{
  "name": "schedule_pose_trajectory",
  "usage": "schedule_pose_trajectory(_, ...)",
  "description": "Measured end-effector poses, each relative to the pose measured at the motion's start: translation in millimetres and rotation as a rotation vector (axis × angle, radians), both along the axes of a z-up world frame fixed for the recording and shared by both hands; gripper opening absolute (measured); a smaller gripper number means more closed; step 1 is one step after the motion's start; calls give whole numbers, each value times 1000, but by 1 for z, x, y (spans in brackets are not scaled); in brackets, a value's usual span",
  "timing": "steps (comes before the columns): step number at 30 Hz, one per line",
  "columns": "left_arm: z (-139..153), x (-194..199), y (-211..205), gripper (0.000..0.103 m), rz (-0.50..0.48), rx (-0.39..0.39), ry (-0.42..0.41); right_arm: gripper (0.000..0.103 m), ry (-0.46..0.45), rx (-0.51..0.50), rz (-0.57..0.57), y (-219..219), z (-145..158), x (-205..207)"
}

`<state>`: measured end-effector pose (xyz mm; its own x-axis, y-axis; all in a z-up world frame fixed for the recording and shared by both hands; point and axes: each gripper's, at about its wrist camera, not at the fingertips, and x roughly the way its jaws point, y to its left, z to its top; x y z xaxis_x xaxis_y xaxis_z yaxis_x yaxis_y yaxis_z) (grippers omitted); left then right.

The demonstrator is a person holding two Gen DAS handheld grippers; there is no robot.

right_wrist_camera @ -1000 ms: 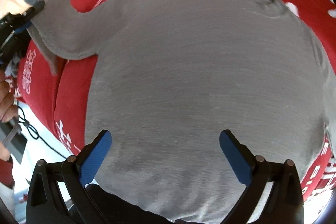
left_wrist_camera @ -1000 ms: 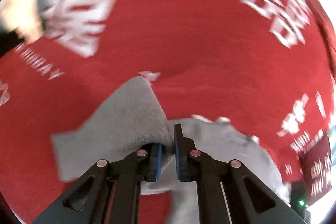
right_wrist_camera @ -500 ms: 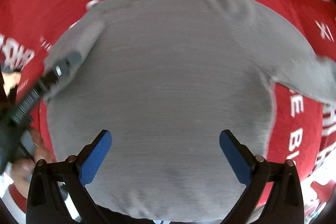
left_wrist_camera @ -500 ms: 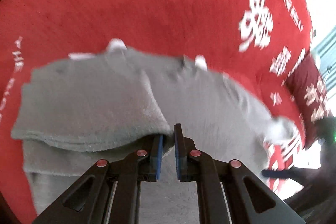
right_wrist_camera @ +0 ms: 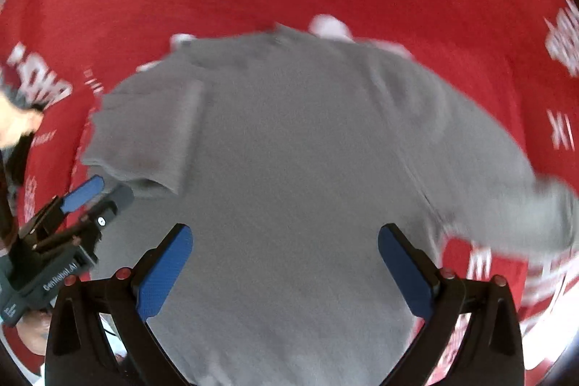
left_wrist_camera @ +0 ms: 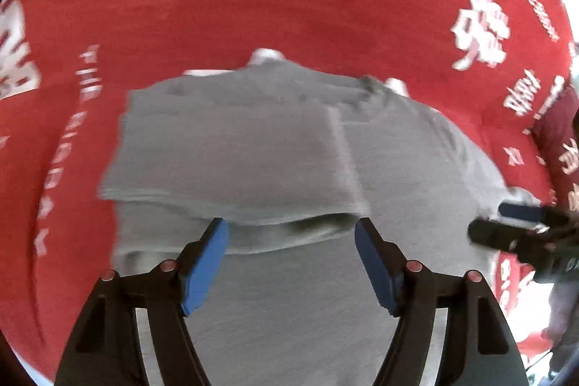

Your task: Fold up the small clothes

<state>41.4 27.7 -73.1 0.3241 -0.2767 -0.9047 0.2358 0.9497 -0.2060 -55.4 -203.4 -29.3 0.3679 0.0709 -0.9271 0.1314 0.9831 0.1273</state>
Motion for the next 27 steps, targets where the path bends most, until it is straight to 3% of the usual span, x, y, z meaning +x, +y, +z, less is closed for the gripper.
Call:
schedule_pose_trajectory(3,-2,4,33,73,106,90,-1,103,-47,-58,134,40,6,28)
schedule_pose_trajectory(6,-17,9,69,73,200,145,61,102,-95,-133,304,93,9,48)
schedule_pose_trajectory(9,-26,9,92,73,244,164,84,100,-98,-299,490,151,-6,64)
schedule_pose_trajectory(14,-39,9,100,73,239,149,103,96,-83,-480,625,190,-37,76)
schedule_pose_trajectory(16,-41,11,98,74,238,147,100,87,-70,-548,647,197,-50,83)
schedule_pose_trajectory(17,-41,11,99,74,242,142,103,65,-58,-562,656,198,-55,87)
schedule_pose_trajectory(18,-41,11,99,74,246,138,107,32,-46,-536,656,196,-56,90)
schedule_pose_trajectory(19,-41,12,96,74,246,139,109,21,-46,-508,623,191,-52,93)
schedule_pose_trajectory(21,-39,13,95,74,240,146,106,17,-92,-464,508,171,-34,97)
schedule_pose_trajectory(24,-37,14,94,74,233,158,105,16,-172,-268,276,115,3,95)
schedule_pose_trajectory(27,-36,13,95,74,237,168,114,16,-194,-94,9,43,13,82)
